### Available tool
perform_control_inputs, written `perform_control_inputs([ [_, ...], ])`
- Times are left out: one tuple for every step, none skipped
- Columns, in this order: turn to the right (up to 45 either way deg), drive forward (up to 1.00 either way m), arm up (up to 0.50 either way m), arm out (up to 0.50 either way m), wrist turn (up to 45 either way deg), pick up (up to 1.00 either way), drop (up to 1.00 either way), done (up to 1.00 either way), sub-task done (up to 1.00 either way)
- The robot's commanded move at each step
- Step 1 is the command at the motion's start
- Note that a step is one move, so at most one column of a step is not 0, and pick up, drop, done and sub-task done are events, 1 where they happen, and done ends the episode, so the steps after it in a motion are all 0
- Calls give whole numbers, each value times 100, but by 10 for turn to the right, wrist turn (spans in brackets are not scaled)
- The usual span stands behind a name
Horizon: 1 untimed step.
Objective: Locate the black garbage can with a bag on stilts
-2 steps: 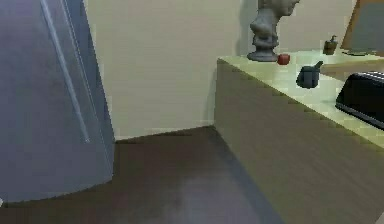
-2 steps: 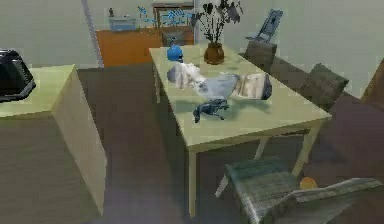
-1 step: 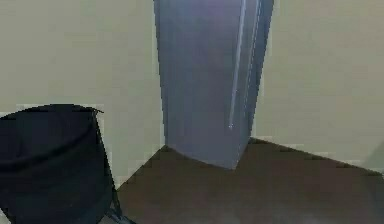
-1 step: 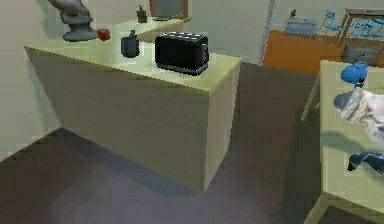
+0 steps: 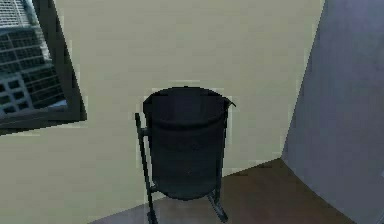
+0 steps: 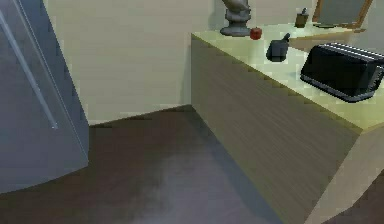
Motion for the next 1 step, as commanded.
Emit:
perform_control_inputs([
  [0,0,0,0,0,0,0,100,0],
])
